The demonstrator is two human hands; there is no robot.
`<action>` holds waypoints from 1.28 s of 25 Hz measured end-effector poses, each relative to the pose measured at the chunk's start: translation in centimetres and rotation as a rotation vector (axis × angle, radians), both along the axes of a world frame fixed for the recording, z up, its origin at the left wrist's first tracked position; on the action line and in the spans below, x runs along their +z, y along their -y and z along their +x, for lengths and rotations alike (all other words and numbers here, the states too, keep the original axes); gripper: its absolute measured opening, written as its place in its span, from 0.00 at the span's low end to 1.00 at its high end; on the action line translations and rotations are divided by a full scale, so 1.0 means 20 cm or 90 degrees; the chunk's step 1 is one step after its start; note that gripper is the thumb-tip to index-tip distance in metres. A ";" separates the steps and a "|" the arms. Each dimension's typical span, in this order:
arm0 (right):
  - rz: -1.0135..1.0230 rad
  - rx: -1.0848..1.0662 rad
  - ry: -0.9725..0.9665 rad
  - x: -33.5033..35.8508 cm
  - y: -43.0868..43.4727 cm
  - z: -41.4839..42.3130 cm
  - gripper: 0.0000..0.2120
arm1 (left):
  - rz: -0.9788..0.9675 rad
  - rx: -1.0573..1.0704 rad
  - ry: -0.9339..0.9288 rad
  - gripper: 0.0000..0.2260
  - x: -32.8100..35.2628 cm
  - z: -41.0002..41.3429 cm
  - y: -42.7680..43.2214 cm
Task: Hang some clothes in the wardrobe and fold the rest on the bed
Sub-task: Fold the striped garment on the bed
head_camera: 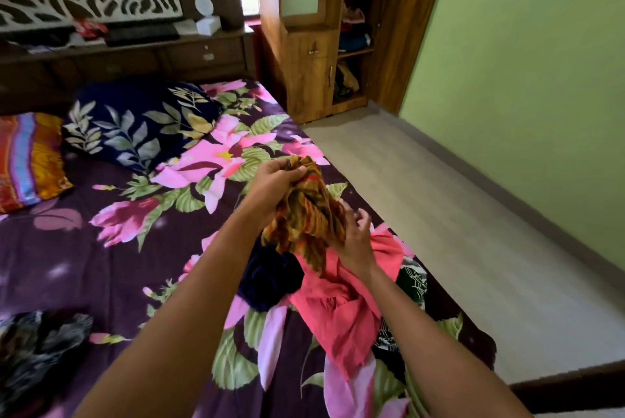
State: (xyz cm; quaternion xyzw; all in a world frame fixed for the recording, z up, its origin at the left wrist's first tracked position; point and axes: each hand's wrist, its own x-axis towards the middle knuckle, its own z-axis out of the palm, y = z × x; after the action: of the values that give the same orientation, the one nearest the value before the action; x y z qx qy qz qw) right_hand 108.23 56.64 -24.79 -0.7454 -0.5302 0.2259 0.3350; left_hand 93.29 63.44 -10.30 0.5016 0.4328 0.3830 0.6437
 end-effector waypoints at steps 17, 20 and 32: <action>0.391 0.303 -0.084 1.25 -0.08 -1.23 0.13 | 0.358 0.184 -0.484 0.22 0.57 -1.38 0.29; 0.414 0.364 -0.035 1.32 -0.07 -1.43 0.06 | 0.299 -0.014 -0.286 0.21 0.61 -1.45 0.37; 0.136 0.472 -0.194 0.95 -0.15 -1.65 0.07 | 0.510 0.271 -0.179 0.12 0.78 -1.74 0.41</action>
State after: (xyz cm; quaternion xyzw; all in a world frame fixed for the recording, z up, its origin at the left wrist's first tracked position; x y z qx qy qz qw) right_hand 75.25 59.55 -5.89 -0.4227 -0.7277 0.3827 0.3812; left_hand 58.49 55.32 5.21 0.6578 0.4270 0.5714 0.2417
